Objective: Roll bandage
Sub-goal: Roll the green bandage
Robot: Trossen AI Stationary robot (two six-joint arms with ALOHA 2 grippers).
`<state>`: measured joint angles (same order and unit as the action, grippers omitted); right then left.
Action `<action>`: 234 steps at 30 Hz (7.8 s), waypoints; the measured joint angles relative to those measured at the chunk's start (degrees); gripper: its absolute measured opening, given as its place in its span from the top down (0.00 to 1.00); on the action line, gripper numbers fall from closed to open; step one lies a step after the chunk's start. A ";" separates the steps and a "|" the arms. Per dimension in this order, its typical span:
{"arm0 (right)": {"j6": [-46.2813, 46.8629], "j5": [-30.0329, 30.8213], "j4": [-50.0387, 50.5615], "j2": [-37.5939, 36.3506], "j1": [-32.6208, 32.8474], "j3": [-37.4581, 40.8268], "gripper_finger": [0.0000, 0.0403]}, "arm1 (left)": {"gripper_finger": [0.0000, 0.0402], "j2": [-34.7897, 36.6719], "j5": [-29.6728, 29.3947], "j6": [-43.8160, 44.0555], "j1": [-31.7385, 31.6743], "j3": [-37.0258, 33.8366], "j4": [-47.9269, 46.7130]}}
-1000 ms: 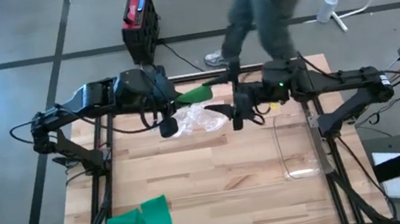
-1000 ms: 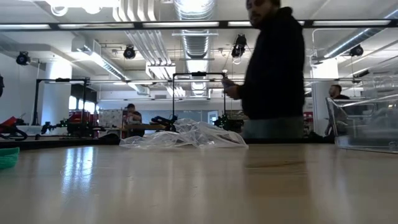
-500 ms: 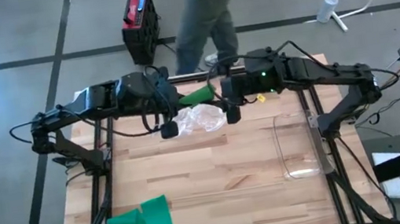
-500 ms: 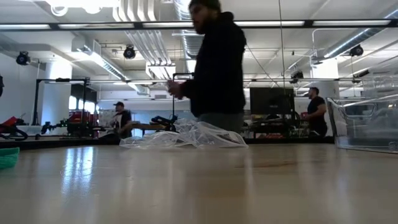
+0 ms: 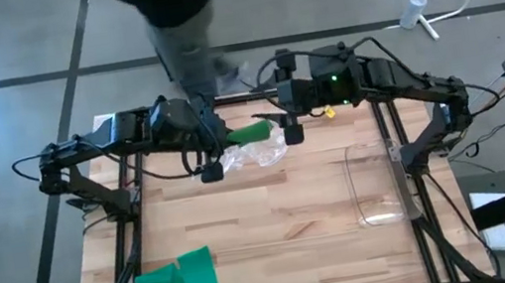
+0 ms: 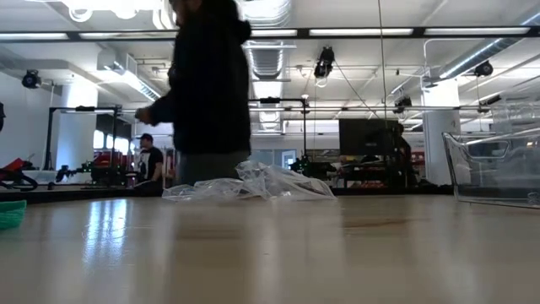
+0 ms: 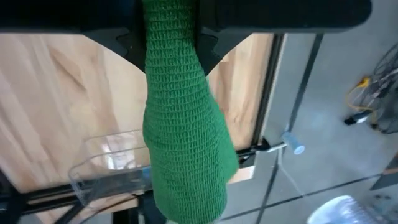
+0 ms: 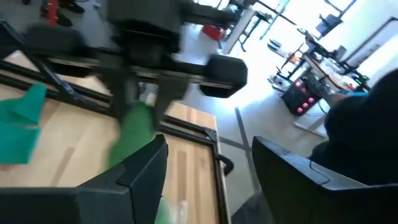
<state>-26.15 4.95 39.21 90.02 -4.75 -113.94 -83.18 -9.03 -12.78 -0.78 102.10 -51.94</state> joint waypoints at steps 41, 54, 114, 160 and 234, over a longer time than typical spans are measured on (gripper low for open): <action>2.78 -6.63 -0.50 -1.75 0.11 0.87 0.42 | 0.89 3.63 -5.57 2.50 0.17 -1.95 3.38; 2.63 -1.97 1.58 0.98 -0.24 0.97 0.34 | 0.89 3.73 -4.26 0.15 0.59 -2.03 5.97; -1.40 -8.36 5.85 -0.11 -0.62 -2.86 0.92 | 0.67 5.63 -13.39 -4.00 0.62 -2.20 0.56; 14.30 -12.21 -72.72 -4.68 -0.63 40.63 0.92 | 0.54 9.86 -4.24 3.13 -1.33 -56.74 110.13; -26.70 1.51 -61.32 -6.07 -1.01 46.46 0.84 | 0.99 9.18 -4.81 9.27 -1.27 -58.69 106.14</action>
<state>-52.85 6.46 -22.10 83.95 -5.76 -67.48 -74.00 -13.83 -3.51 -2.04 43.42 54.20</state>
